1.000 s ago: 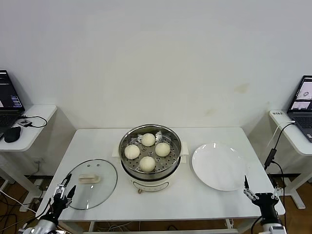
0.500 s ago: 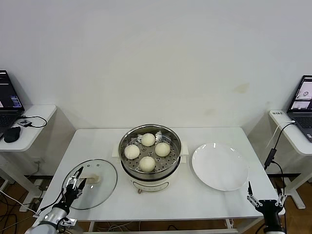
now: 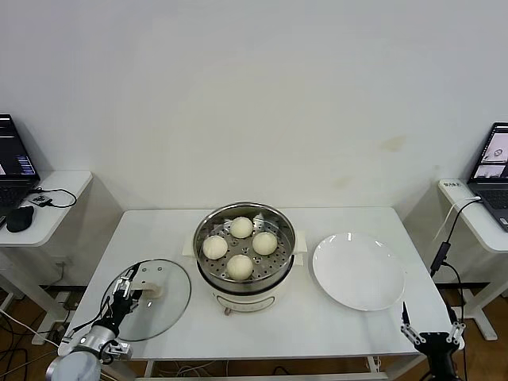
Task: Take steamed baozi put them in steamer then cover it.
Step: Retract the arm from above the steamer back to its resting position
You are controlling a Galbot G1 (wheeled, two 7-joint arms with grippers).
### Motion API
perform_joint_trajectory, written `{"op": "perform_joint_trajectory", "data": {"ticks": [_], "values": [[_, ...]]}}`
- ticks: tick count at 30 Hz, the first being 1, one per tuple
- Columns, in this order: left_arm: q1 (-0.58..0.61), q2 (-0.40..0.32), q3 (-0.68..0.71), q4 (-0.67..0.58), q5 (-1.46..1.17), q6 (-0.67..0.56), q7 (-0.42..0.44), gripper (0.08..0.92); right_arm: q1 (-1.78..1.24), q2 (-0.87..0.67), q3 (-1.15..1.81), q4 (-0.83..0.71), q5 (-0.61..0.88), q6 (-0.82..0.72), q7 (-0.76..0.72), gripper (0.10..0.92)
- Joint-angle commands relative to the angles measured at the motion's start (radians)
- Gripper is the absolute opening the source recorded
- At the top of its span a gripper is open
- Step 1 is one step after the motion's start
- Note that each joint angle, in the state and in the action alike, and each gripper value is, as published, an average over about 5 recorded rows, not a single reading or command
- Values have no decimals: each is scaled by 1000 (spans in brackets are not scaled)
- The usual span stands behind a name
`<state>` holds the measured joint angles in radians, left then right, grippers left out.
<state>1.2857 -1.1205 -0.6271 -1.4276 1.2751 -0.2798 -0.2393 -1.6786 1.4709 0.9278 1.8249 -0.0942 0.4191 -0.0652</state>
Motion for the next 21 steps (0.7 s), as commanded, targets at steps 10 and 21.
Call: {"op": "perform_joint_trajectory", "data": {"ticks": [10,21], "values": [[-48,-22,14,63,-28,10,-15,823,-23,10,-18,10,-16,22,0,823],[-54,-24,10,103,-28,6,-37,559,-35,12,-51,31,-16,21,-1,823]]}}
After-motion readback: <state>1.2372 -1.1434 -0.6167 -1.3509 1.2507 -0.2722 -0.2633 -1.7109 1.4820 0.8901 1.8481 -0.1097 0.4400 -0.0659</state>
